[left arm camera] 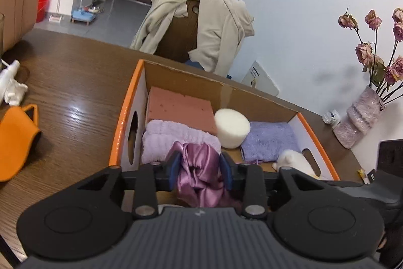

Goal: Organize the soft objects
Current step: 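Carry the pink bow into the box and open both grippers, then move both grippers back over the clear bag and white cloth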

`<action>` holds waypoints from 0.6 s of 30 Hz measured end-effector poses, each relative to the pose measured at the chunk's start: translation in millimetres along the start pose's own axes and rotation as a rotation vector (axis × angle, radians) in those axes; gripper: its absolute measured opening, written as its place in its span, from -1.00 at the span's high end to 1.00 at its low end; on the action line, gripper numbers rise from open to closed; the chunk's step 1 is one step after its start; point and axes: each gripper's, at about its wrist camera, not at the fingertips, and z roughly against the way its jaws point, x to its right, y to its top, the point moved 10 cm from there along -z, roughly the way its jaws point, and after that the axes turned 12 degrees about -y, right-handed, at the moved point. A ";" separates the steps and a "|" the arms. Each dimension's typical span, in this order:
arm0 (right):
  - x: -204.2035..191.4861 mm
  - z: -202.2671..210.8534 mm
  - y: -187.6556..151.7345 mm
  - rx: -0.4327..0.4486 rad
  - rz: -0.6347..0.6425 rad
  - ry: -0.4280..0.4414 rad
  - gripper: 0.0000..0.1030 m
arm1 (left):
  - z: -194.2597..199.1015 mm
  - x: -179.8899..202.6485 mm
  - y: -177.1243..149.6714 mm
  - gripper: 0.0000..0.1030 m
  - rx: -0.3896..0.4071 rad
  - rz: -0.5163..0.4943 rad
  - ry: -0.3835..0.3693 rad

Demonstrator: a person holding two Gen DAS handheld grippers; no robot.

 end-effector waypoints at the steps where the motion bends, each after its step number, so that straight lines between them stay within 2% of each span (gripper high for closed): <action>1: -2.9 -5.8 -1.0 -0.007 0.000 -0.002 0.50 | 5.0 -2.8 2.3 -0.02 0.017 -0.003 0.025; 2: -5.4 -8.9 -1.8 -0.013 0.003 0.000 0.46 | 9.8 -1.2 5.4 -0.11 0.038 -0.011 0.028; 5: -14.6 -6.4 -2.6 -0.016 0.022 0.026 0.44 | 26.1 12.5 9.5 -0.13 0.065 -0.056 -0.004; 9: -16.8 14.7 2.4 0.013 0.036 0.031 0.38 | 47.3 23.7 17.6 -0.18 0.105 -0.104 0.023; 10: -16.6 23.8 4.9 0.030 0.039 0.030 0.38 | 51.9 25.9 18.2 -0.18 0.105 -0.107 0.024; 12: -15.3 43.5 10.4 0.065 0.048 0.021 0.25 | 62.1 30.3 17.2 -0.18 0.103 -0.101 0.034; 15: -11.4 79.9 15.6 0.124 0.074 -0.007 0.22 | 82.7 46.3 15.7 -0.18 0.126 -0.124 0.026; 18: -7.5 118.4 15.9 0.179 0.104 -0.038 0.17 | 106.6 65.7 14.7 -0.29 0.153 -0.164 0.014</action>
